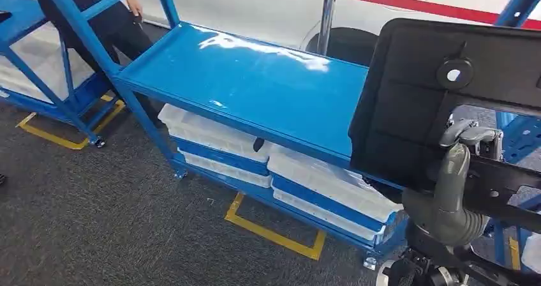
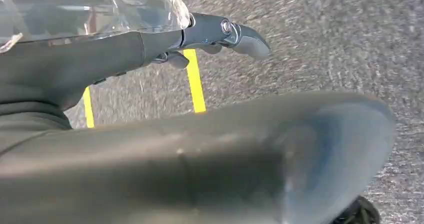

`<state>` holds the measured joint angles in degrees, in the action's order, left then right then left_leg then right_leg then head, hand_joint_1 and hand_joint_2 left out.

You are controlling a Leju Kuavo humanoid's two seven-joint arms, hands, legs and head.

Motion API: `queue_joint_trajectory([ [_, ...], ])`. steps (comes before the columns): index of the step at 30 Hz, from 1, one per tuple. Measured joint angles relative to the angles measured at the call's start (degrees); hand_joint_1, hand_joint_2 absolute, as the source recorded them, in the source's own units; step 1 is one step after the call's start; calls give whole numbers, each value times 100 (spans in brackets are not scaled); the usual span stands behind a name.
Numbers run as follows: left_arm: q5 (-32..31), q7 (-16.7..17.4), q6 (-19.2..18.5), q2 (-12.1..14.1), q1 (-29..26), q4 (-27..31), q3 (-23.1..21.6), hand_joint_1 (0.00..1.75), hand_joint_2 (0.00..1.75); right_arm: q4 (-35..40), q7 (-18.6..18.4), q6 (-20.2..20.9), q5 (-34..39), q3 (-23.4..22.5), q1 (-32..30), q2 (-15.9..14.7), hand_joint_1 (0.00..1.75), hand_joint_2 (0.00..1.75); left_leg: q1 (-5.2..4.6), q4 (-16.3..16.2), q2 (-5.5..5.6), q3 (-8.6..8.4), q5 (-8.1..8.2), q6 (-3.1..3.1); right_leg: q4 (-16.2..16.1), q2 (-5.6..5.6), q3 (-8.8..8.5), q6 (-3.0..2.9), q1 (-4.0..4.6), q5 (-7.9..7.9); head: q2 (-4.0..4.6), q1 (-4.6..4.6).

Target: Take the parts from the cabinet and place them on the table.

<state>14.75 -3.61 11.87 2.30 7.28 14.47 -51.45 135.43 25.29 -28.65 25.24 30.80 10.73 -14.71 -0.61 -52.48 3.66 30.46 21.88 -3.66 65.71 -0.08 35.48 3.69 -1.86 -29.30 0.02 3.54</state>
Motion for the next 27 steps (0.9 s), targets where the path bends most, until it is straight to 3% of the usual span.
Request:
queue_joint_trajectory([
  [1,0,0,0,0,0,0,-2,0,0,0,9,0,0,-2,0,0,175,175,20,-90,79,25,46,43,-533,92,-251,36,-31,271,0,0],
  [2,2,-2,0,0,2,0,-2,0,0,0,11,-2,0,0,-4,0,175,175,42,-198,136,79,104,87,-863,355,-411,56,-73,287,0,-2],
  [3,9,0,11,2,18,0,-2,0,0,-2,13,-4,2,2,-17,2,175,175,-4,-299,199,167,153,140,-852,416,-387,9,-41,229,0,-20],
  [4,9,-2,11,2,8,0,-2,0,0,0,37,-7,-2,0,-38,2,175,175,4,-322,211,218,147,143,-815,302,-344,-64,-33,243,0,-11],
  [6,11,-2,13,0,-23,0,-4,0,0,0,41,0,-2,0,-61,-4,175,175,41,-305,276,247,127,168,-812,234,-326,-136,11,242,0,-7],
  [7,15,-2,13,15,-41,0,-9,0,0,0,55,2,-4,2,-59,-2,175,175,48,-342,279,254,151,184,-824,164,-332,-177,-43,255,0,-7],
  [8,20,-2,13,4,-54,0,-15,0,0,0,61,7,-4,2,-60,-2,175,175,21,-458,35,284,214,221,-829,131,-357,-189,-37,251,0,0],
  [9,20,-2,17,4,-23,0,-15,0,0,0,66,11,-9,2,-67,0,175,175,27,-751,-148,436,364,267,-830,68,-369,-216,-36,238,0,44],
  [10,35,-2,26,4,-3,0,-15,0,0,0,77,20,-13,2,-72,0,175,175,61,-1241,-233,694,572,313,-829,-2,-373,-230,-32,228,0,46],
  [12,33,0,31,4,12,0,-24,0,0,0,79,20,-15,2,-84,-2,175,175,93,-2145,-289,1201,888,348,-829,-156,-378,-237,-32,202,0,50],
  [13,33,0,31,4,4,0,-24,0,0,0,81,22,-15,2,-92,0,175,175,104,-2255,-299,1290,850,349,-829,-220,-386,-235,-32,190,0,52],
  [14,33,0,31,4,-8,0,-31,0,0,-2,81,22,-15,2,-92,0,175,175,110,-2069,-314,1226,701,343,-829,-292,-403,-229,-32,171,0,52],
  [16,35,0,31,2,-11,0,-31,0,0,-2,90,24,-15,2,-91,0,175,175,96,-1067,-422,723,204,290,-832,-416,-463,-208,-28,133,0,52],
  [17,35,0,31,4,-2,0,-31,0,0,0,101,26,-15,2,-91,0,175,175,55,-507,-617,424,-11,232,-837,-479,-503,-191,-26,112,0,52],
  [18,35,-2,31,4,19,0,-31,0,0,0,109,26,-15,2,-93,0,175,175,-8,-356,-739,356,59,219,-847,-531,-526,-157,-3,92,0,50],
  [22,52,-4,48,9,-1,0,-31,0,0,-2,123,33,-15,4,-87,0,175,175,-51,-283,-504,390,38,123,-953,-718,-622,-30,15,68,0,50],
  [23,55,-2,50,11,-47,0,-33,0,0,-2,123,33,-13,0,-89,0,175,175,35,-184,-422,280,-17,84,-887,-543,-650,-12,-18,8,0,35],
  [24,57,0,52,6,-25,0,-33,0,0,-2,122,46,-11,2,-91,0,175,175,31,-144,-368,248,-26,56,-665,-289,-555,-33,1,-129,0,24],
  [25,63,-2,50,6,-15,0,-33,0,0,0,131,46,-18,2,-93,0,175,175,27,-147,-328,238,-33,2,-259,-131,-354,-54,4,-341,0,13],
  [27,66,-2,50,4,24,0,-33,0,0,-2,144,44,-7,2,-137,0,175,175,11,-149,-165,232,-11,-28,675,-23,162,-62,28,-707,0,2],
])
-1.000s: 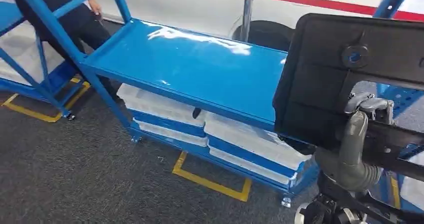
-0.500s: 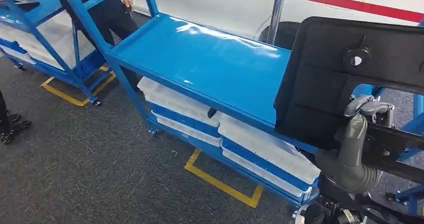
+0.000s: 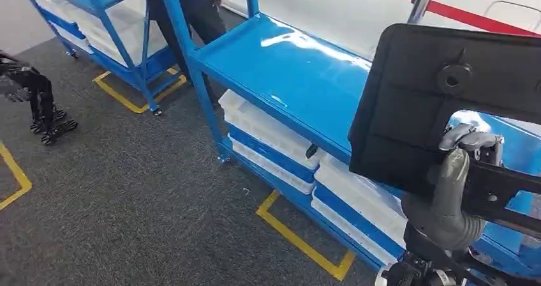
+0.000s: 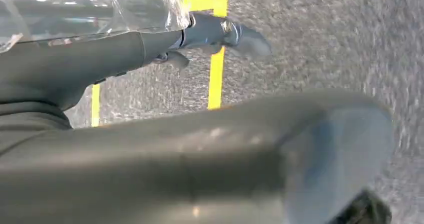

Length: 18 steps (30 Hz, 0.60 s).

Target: Take the parts from the cabinet and place them on the table.

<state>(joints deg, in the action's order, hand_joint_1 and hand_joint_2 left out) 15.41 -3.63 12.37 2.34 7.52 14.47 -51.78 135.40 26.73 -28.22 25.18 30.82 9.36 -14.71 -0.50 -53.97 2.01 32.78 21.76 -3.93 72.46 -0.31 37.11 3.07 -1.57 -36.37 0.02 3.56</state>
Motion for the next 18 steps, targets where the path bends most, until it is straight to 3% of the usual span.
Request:
queue_joint_trajectory([
  [1,-2,0,0,-2,-2,0,0,0,0,0,17,-2,6,-2,-6,-2,175,175,-7,-3,83,-9,6,-1,217,12,163,3,7,1,0,0],
  [2,-4,0,0,-2,-15,0,0,0,0,0,24,-2,7,0,-13,-2,175,175,-8,-5,166,-25,11,2,132,14,171,2,8,144,0,0],
  [4,-7,0,0,-2,-27,0,0,0,0,0,44,-2,13,-2,-15,0,175,175,7,-34,339,-62,46,32,-711,65,-151,-1,-8,717,0,-2],
  [5,-7,0,0,-4,-27,0,0,0,0,0,46,-2,15,-4,-16,-2,175,175,17,-76,426,-69,81,70,-1263,215,-387,9,-33,997,0,-2],
  [6,-7,0,0,-2,-14,0,0,0,0,0,48,-4,22,-4,-18,-2,175,175,-11,-141,492,-25,116,116,-1511,536,-481,14,-61,972,0,-4],
  [10,-15,2,0,4,-62,0,-2,0,0,0,70,-13,63,-9,-49,-2,175,175,33,-156,682,50,128,187,-1526,282,-487,-119,-15,975,0,0],
  [11,-20,7,-2,18,-91,0,-6,0,0,2,81,-20,70,-9,-49,0,175,175,39,-207,559,52,157,209,-1543,206,-509,-147,-45,984,0,-9],
  [12,-43,7,-2,9,-80,0,-11,0,0,2,96,-22,77,-11,-63,0,175,175,-2,-468,145,156,290,266,-1544,142,-537,-188,-43,964,0,39],
  [13,-52,13,-2,11,-65,0,-11,0,0,2,114,-22,74,-13,-69,0,175,175,16,-809,-4,339,452,304,-1544,80,-553,-208,-31,950,0,46],
  [15,-81,13,0,11,-41,0,-11,0,0,2,140,-24,94,-18,-88,-2,175,175,59,-1796,-124,884,847,352,-1544,-79,-574,-224,-17,914,0,48],
  [16,-94,15,0,11,-50,0,-11,0,0,2,148,-24,114,-20,-98,-2,175,175,73,-2103,-139,1064,902,362,-1544,-148,-588,-221,-17,896,0,48],
  [17,-98,15,0,11,-70,0,-13,0,0,2,149,-24,120,-17,-113,-2,175,175,85,-2092,-149,1100,809,363,-1544,-220,-613,-218,-17,875,0,48],
  [18,-98,15,-2,11,-78,0,-15,0,0,2,151,-24,120,-17,-121,-2,175,175,87,-1809,-164,981,613,355,-1544,-288,-644,-207,-16,850,0,48],
])
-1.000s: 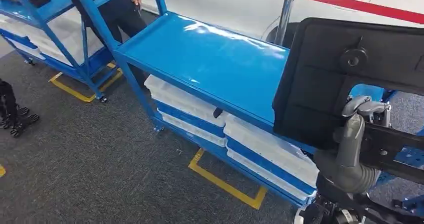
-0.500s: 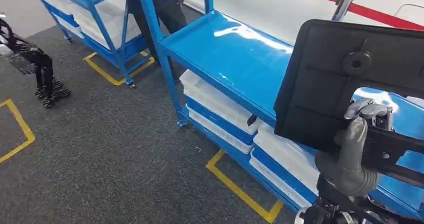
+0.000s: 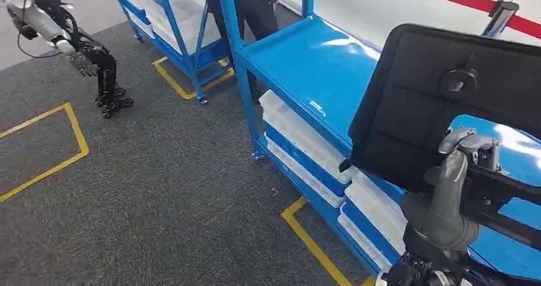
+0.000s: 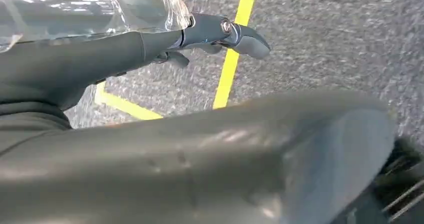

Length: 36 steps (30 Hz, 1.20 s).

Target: Take the parts from the cabinet and place them on the table.

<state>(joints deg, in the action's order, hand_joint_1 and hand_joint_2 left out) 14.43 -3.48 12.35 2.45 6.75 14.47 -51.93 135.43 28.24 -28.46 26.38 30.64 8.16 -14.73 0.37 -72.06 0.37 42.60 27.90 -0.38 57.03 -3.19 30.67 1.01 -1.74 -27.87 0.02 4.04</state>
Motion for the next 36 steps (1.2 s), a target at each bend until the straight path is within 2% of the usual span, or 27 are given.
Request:
queue_joint_trajectory([
  [1,0,0,2,0,-1,0,0,0,0,0,4,0,0,-4,1,0,175,175,-5,518,-39,-257,-276,-27,0,-71,-41,12,3,-26,0,0],
  [2,0,0,2,4,2,0,-2,0,0,2,7,0,0,-9,1,0,175,175,-30,1132,-152,-568,-550,-77,-4,-141,-93,24,3,-57,0,0],
  [3,-2,0,2,9,6,0,-2,0,0,4,7,0,2,-9,0,0,175,175,-98,1576,-492,-792,-672,-149,-18,-190,-132,42,7,-79,0,2],
  [4,-2,7,2,11,25,0,-2,0,0,4,7,0,4,-9,-3,0,175,175,-148,1609,-507,-792,-619,-164,-21,-247,-150,82,43,-111,0,0],
  [7,-11,11,4,18,17,0,-22,0,0,7,13,-2,31,-28,-17,0,175,175,-169,1638,-288,-748,-610,-215,-112,-410,-221,156,30,-134,0,0],
  [8,-11,20,4,31,11,0,-28,0,0,11,24,-2,44,-42,-17,0,175,175,-146,1755,-190,-884,-667,-253,-159,-501,-263,212,76,-173,0,0],
  [9,-11,20,9,17,-20,0,-35,0,0,13,28,-2,53,-66,-22,0,175,175,-106,1834,-118,-945,-690,-272,-44,-237,-316,208,22,-234,0,-33],
  [10,-15,24,11,17,0,0,-37,0,0,15,32,0,52,-68,-26,0,175,175,-84,1868,-64,-977,-699,-299,260,43,-199,182,38,-382,2,-35],
  [11,-13,24,7,20,21,0,-42,0,0,15,46,-2,50,-72,-32,0,175,175,-80,1863,4,-988,-705,-330,719,218,46,174,34,-584,2,-48],
  [13,-13,26,9,15,46,0,-48,0,0,13,44,-4,59,-72,-61,0,175,175,-94,1861,186,-999,-687,-351,1606,316,602,185,41,-892,2,-66],
  [14,-13,26,4,15,41,0,-63,0,0,13,50,-2,59,-79,-70,0,175,175,-95,1848,275,-1004,-675,-352,1721,322,764,200,42,-804,2,-68],
  [15,-11,26,4,15,31,0,-81,0,0,13,57,-2,61,-83,-78,0,175,175,-90,1836,357,-1018,-661,-342,1527,323,752,210,35,-578,2,-66],
  [17,-9,26,4,13,14,0,-88,0,0,13,74,0,68,-89,-83,0,175,175,-50,1763,535,-1026,-608,-284,599,386,434,246,-6,36,2,-70],
  [18,-7,26,4,15,12,0,-88,0,0,13,79,2,68,-94,-87,0,175,175,-42,1684,615,-994,-557,-231,77,624,236,285,-62,249,0,-74],
  [19,0,26,7,20,20,0,-87,0,0,13,90,0,68,-96,-89,0,175,175,-74,1606,672,-949,-502,-182,57,696,222,258,-27,174,0,-81],
  [22,2,24,7,20,-1,0,-90,0,0,13,101,4,72,-116,-104,0,175,175,-33,1649,773,-900,-509,-149,68,520,251,109,21,189,2,-74],
  [23,2,24,7,26,-14,0,-92,0,0,13,101,4,72,-118,-103,0,175,175,-14,1615,801,-896,-498,-136,56,439,248,59,-24,203,2,-74],
  [24,7,17,6,17,-30,0,-94,0,0,13,107,4,72,-125,-105,2,175,175,-35,1488,539,-878,-429,-113,48,402,224,33,-8,200,2,-68],
  [25,7,15,7,15,-2,0,-94,0,0,13,111,4,74,-131,-112,4,175,175,-41,1178,268,-720,-251,-78,48,339,208,-1,-1,193,2,-26],
  [26,11,15,7,17,11,0,-94,0,0,15,125,4,74,-136,-114,4,175,175,-29,730,130,-496,-29,-50,48,280,206,-16,16,184,2,-24],
  [28,9,13,7,15,20,0,-94,0,0,13,125,4,74,-142,-128,2,175,175,-17,-169,36,-21,306,-28,49,135,199,-33,36,163,2,-20],
  [29,15,13,7,15,10,0,-94,0,0,13,125,4,77,-142,-139,4,175,175,-16,-330,30,78,300,-36,49,64,194,-33,44,150,2,-17],
  [30,24,11,6,15,0,0,-96,0,0,13,125,4,79,-142,-140,4,175,175,-18,-179,26,18,176,-56,49,-8,180,-32,56,136,2,-17],
  [32,26,4,6,15,-3,0,-96,0,0,13,142,4,79,-146,-140,4,175,175,-53,758,-81,-461,-261,-146,48,-148,143,-31,78,110,2,-15],
  [33,26,2,6,20,4,0,-96,0,0,15,142,4,79,-146,-139,4,175,175,-109,1299,-260,-761,-444,-216,46,-220,119,-22,80,96,2,-15],
  [34,26,2,7,24,21,0,-96,0,0,15,146,4,79,-146,-141,4,175,175,-192,1596,-550,-899,-472,-282,45,-275,87,6,94,71,2,-17],
  [36,26,-7,6,24,31,0,-98,0,0,17,162,4,79,-151,-149,4,175,175,-220,1612,-440,-878,-468,-279,26,-390,65,69,70,40,2,-20],
])
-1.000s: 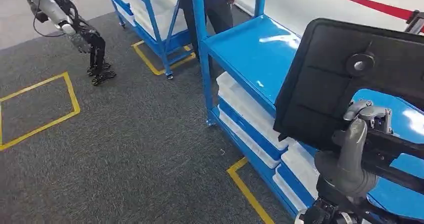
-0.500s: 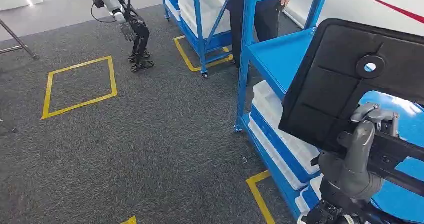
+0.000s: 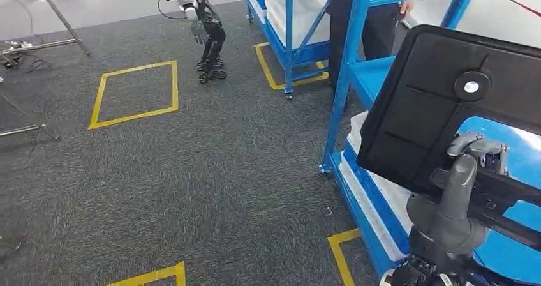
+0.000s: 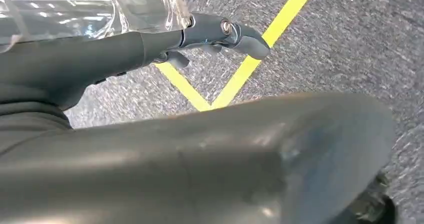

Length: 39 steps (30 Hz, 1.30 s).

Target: Take the parts from the cabinet and place them on the table.

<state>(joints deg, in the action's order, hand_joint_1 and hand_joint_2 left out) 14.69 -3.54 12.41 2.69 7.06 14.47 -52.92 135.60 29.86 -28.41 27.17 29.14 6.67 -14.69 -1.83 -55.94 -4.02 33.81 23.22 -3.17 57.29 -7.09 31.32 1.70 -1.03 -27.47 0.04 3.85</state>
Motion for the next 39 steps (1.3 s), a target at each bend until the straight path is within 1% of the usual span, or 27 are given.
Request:
queue_joint_trajectory([
  [2,0,2,0,20,-27,0,2,0,0,2,2,0,13,0,5,0,175,175,-13,78,140,-10,-32,-33,-58,-128,-58,59,3,-5,0,2],
  [3,0,7,0,24,-54,0,0,0,0,11,4,0,15,-6,-10,-2,175,175,99,190,228,-123,-133,-52,-17,-34,-77,94,-4,-37,-2,-9],
  [4,-2,-4,9,24,-62,0,0,0,0,11,2,-4,20,-7,-9,-2,175,175,84,243,306,-153,-135,-74,180,329,-22,96,-11,-175,0,-20],
  [5,0,2,9,24,-38,0,0,0,0,22,15,-4,15,-9,-15,-2,175,175,91,239,349,-156,-158,-108,559,531,145,92,-8,-396,-2,-20],
  [6,0,2,11,24,-17,0,2,0,0,22,20,-13,15,-11,-41,0,175,175,92,239,447,-161,-158,-108,1071,647,394,98,-14,-635,-2,-55],
  [8,0,0,11,22,-7,0,0,0,0,22,26,-24,22,-11,-77,-2,175,175,92,232,628,-162,-152,-109,1694,673,763,126,-16,-775,-2,-57],
  [9,0,2,9,22,-22,0,0,0,0,22,24,-24,22,-11,-77,-2,175,175,101,230,706,-176,-148,-105,1648,673,787,138,-21,-662,-2,-57],
  [11,0,2,9,22,-53,0,0,0,0,22,24,-24,24,-11,-77,-2,175,175,144,194,894,-208,-115,-57,798,724,456,172,-52,-110,-2,-57],
  [12,0,2,9,24,-51,0,0,0,0,22,24,-24,24,-11,-78,-2,175,175,163,146,969,-201,-81,-12,281,897,228,217,-95,148,-2,-57],
  [13,0,2,11,28,-40,0,2,0,0,20,24,-24,24,-11,-80,-2,175,175,154,75,1048,-156,-37,45,9,1239,106,266,-151,130,-2,-61],
  [14,0,2,11,33,-26,0,2,0,0,22,20,-24,31,-9,-87,0,175,175,148,7,1105,-113,0,75,-11,1159,126,174,-130,134,-2,-68],
  [17,0,0,13,33,-86,0,0,0,0,26,31,-24,31,-11,-75,-2,175,175,197,59,1227,-69,-15,143,-7,982,117,34,-61,126,-2,-57],
  [18,0,-2,13,35,-102,0,-2,0,0,26,31,-24,31,-11,-78,0,175,175,214,9,1157,-69,7,151,-27,901,102,-9,-81,141,-2,-57],
  [19,0,-4,13,31,-103,0,-7,0,0,26,33,-24,28,-9,-80,0,175,175,178,-183,807,8,110,178,-28,853,83,-45,-72,128,-2,-40],
  [20,4,-7,16,31,-85,0,-7,0,0,28,44,-24,26,-9,-84,0,175,175,183,-551,610,195,302,208,-28,782,72,-70,-57,112,-2,-4],
  [22,7,-7,20,31,-56,0,-7,0,0,31,48,-24,20,-11,-102,0,175,175,205,-1512,486,717,694,240,-27,622,63,-97,-23,88,-2,-4],
  [24,7,-7,20,28,-69,0,-18,0,0,31,55,-24,22,-9,-114,0,175,175,207,-1895,475,964,733,227,-27,464,45,-100,-1,55,-2,0],
  [25,7,-7,20,26,-78,0,-20,0,0,31,70,-26,24,-9,-114,0,175,175,203,-1643,465,859,562,202,-27,388,24,-99,9,36,-2,0],
  [27,7,-7,20,31,-78,0,-20,0,0,31,83,-26,31,-9,-113,0,175,175,156,-596,352,316,67,116,-27,244,-44,-86,20,-11,-2,0],
  [28,7,-7,24,31,-70,0,-20,0,0,33,85,-26,31,-9,-113,0,175,175,86,-108,46,48,-102,43,-35,192,-77,-70,20,-32,-2,0],
  [29,9,-4,26,35,-52,0,-20,0,0,33,92,-26,33,-9,-115,0,175,175,38,-40,-89,37,-50,10,-42,127,-103,-33,42,-59,-2,-9],
  [33,9,-2,35,55,-47,0,-22,0,0,44,101,-26,39,-17,-109,0,175,175,-16,128,180,-23,-76,-74,-149,-89,-232,100,17,-106,-2,4],
  [34,9,2,37,52,-92,0,-22,0,0,55,105,-31,44,-39,-119,0,175,175,54,222,258,-135,-140,-78,-79,131,-249,120,-27,-146,-2,-4],
  [35,4,9,37,52,-63,0,-24,0,0,55,103,-33,48,-44,-116,0,175,175,79,254,321,-167,-143,-104,163,422,-145,121,-16,-279,0,-4],
  [36,11,9,41,52,-40,0,-22,0,0,70,118,-35,48,-48,-121,0,175,175,83,255,377,-175,-143,-128,586,583,71,122,-7,-483,0,-22],
  [38,7,9,42,44,-10,0,-28,0,0,68,120,-42,66,-57,-169,-2,175,175,82,253,565,-197,-121,-156,1474,674,578,148,-16,-793,0,-44],
  [39,7,9,42,44,-18,0,-28,0,0,68,127,-42,68,-61,-177,-2,175,175,83,249,652,-211,-109,-155,1641,678,728,160,-15,-775,0,-44],
])
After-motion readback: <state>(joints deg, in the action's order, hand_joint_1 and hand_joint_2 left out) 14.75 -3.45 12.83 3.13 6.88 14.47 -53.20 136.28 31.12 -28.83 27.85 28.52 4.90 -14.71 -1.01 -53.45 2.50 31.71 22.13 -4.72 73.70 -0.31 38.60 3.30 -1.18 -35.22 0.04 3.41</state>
